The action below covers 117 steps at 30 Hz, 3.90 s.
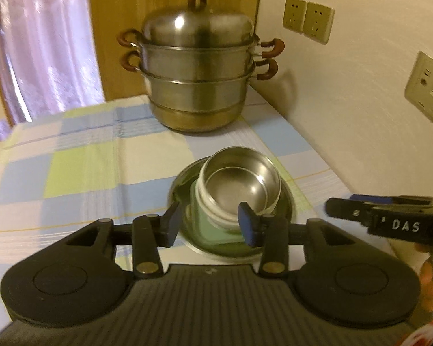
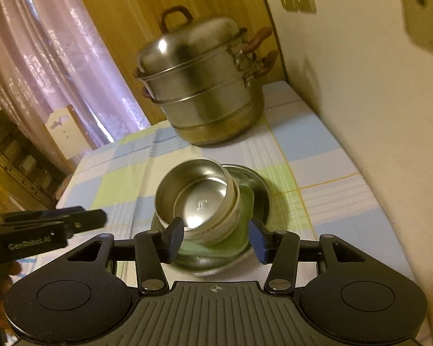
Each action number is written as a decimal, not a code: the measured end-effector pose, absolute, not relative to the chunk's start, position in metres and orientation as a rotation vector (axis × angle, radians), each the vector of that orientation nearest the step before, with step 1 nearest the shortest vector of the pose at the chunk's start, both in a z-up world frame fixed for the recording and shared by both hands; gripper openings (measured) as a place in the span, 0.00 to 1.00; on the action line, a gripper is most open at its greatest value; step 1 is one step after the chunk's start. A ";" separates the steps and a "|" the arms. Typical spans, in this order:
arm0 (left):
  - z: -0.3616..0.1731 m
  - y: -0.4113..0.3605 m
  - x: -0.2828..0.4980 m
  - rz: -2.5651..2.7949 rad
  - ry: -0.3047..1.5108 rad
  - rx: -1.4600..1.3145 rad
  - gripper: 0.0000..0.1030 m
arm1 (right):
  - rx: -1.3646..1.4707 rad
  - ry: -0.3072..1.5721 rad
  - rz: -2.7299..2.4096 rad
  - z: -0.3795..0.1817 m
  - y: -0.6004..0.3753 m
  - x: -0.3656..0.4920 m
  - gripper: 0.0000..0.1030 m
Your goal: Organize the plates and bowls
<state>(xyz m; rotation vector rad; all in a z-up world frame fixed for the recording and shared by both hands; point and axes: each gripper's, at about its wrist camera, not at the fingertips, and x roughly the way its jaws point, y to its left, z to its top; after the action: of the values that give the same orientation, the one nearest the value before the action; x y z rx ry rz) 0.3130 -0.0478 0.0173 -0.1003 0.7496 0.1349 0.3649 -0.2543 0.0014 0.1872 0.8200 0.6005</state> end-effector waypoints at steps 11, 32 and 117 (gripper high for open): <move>0.034 -0.072 0.210 0.235 0.704 -0.096 0.40 | 0.119 0.746 0.656 0.014 -0.273 0.296 0.49; 0.010 -0.085 0.125 0.199 0.874 -0.192 0.39 | 0.062 0.905 0.687 0.000 -0.267 0.207 0.48; 0.004 -0.041 0.082 0.017 0.922 -0.169 0.39 | 0.086 0.973 0.567 0.003 -0.218 0.128 0.48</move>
<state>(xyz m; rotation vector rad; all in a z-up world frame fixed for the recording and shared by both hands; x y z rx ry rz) 0.0822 -0.0408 0.0037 -0.1693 0.9219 0.0170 0.1283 -0.2177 0.0032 0.0860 0.9726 0.5673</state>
